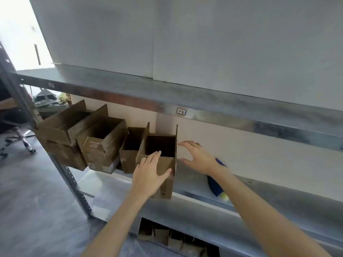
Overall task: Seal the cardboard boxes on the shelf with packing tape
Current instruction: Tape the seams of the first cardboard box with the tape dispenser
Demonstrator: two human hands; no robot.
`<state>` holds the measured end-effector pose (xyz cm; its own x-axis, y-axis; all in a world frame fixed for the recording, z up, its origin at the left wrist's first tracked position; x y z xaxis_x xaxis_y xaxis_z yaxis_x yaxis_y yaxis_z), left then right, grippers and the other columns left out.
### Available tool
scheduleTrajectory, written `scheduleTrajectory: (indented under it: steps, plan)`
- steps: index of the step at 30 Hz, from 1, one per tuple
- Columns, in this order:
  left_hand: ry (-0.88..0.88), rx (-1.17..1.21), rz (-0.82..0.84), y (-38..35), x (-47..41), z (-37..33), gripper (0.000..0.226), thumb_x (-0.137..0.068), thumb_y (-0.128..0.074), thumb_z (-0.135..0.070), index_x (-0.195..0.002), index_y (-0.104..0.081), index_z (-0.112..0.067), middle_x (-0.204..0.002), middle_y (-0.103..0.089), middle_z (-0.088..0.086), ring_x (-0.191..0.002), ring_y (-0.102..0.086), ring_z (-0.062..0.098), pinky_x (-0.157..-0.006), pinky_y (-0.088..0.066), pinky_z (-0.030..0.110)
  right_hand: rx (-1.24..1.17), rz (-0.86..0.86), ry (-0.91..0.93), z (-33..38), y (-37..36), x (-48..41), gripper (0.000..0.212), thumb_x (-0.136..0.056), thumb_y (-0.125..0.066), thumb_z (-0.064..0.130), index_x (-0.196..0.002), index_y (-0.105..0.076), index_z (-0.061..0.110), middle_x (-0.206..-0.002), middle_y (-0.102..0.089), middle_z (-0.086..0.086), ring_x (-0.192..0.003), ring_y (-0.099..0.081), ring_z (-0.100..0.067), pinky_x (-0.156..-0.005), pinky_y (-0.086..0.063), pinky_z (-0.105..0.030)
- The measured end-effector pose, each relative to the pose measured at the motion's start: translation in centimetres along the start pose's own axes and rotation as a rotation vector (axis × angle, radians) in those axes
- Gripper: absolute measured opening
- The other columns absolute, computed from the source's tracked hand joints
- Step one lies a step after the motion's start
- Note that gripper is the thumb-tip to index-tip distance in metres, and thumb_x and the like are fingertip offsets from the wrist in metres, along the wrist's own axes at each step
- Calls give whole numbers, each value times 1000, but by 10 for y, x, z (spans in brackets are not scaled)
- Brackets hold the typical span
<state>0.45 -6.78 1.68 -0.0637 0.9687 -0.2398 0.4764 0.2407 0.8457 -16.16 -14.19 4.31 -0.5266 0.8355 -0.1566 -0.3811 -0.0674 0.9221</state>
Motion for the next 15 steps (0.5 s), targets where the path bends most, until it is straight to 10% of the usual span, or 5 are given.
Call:
scheduleTrajectory:
  steps: [15]
  plan:
    - [-27, -52, -124, -23, -4, 13, 84, -70, -53, -84, -135, -51, -30, -137, -47, -13, -122, -40, 13, -82, -51, 29, -27, -34, 42, -18, -12, -20, 59, -89, -63, 27, -144, -42, 27, -147, -43, 1, -128, -45, -19, -100, -46, -37]
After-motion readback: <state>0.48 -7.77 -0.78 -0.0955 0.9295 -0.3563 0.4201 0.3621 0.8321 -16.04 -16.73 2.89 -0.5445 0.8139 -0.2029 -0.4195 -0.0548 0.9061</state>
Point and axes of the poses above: each hand's wrist, its own x-axis away from the middle knuckle, its own y-axis out of the back of the hand, z = x × y, the point moved 7 cm from there along -x, towards the middle knuckle
